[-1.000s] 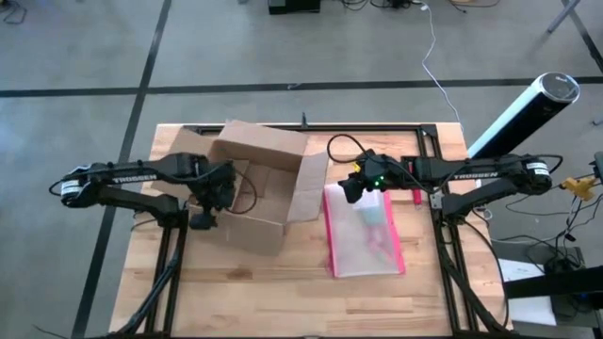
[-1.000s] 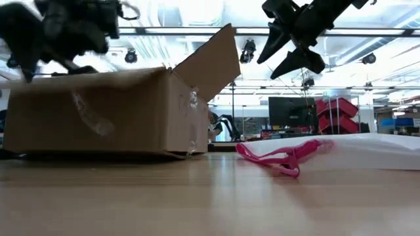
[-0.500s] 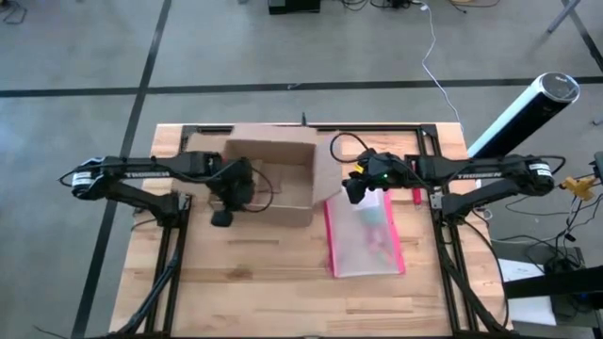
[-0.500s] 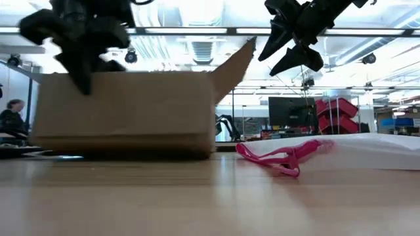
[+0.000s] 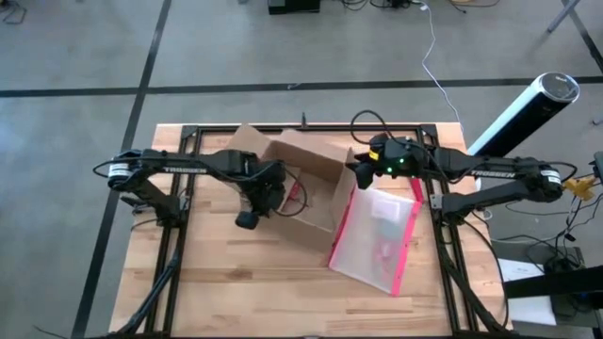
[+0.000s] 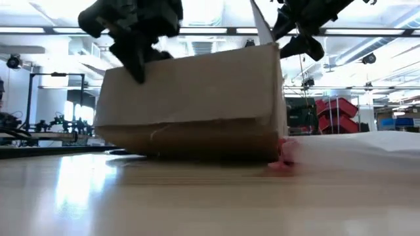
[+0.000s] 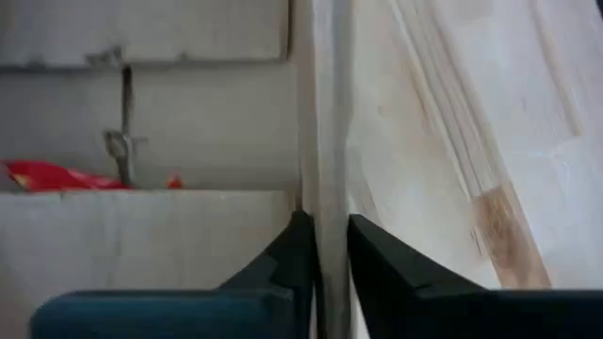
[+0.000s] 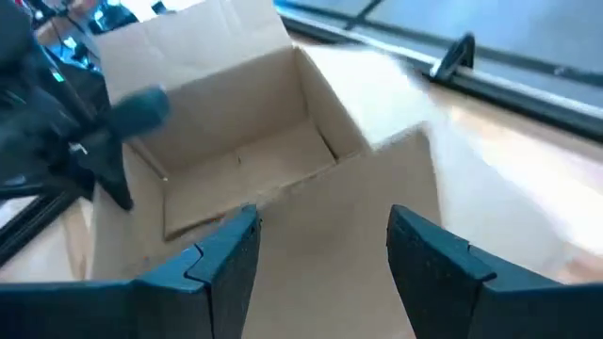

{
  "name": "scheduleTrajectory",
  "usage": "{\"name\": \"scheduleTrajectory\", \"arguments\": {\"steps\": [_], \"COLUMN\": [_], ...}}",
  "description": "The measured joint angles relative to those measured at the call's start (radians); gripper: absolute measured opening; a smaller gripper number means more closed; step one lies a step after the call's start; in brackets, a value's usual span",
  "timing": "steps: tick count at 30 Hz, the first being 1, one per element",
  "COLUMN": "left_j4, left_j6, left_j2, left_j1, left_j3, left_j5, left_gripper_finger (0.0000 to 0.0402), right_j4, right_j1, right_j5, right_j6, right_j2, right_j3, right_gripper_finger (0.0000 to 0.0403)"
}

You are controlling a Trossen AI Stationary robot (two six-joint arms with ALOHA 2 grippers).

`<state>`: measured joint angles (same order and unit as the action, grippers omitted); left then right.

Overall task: Unpack boxes
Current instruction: Put the red candy into the zip bag

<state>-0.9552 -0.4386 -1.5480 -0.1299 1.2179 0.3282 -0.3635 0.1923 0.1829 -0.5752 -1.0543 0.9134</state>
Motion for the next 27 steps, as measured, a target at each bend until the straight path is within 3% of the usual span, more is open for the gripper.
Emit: {"name": "scheduleTrajectory", "arguments": {"steps": [10,16,22,27], "left_j4": [-0.012,-0.017,-0.017,-0.022], "left_j6": [0.056,0.063,0.059,0.059], "left_j2": [0.041,0.050,0.057,0.057], "left_j1": [-0.002,-0.003,-0.006,-0.007], "left_j3": [-0.007,-0.007,-0.007,-0.007], "left_j5": [-0.106,-0.162,-0.170,-0.170], "left_gripper_finger": [0.0177,0.0237,0.0274,0.0283], "right_j4": [0.194,0.367,0.473,0.378], "right_j1": [0.005,0.004,0.002,0.002], "right_j5": [-0.007,-0.072,-0.148,-0.201], "right_j6": [0.068,0.066,0.052,0.135], "right_j2": [0.001,-0.035,-0.137,-0.269], "right_j3": [0.000,0.000,0.006,0.156], "right_gripper_finger": [0.0204,0.0204,0.0204,0.0204]}}
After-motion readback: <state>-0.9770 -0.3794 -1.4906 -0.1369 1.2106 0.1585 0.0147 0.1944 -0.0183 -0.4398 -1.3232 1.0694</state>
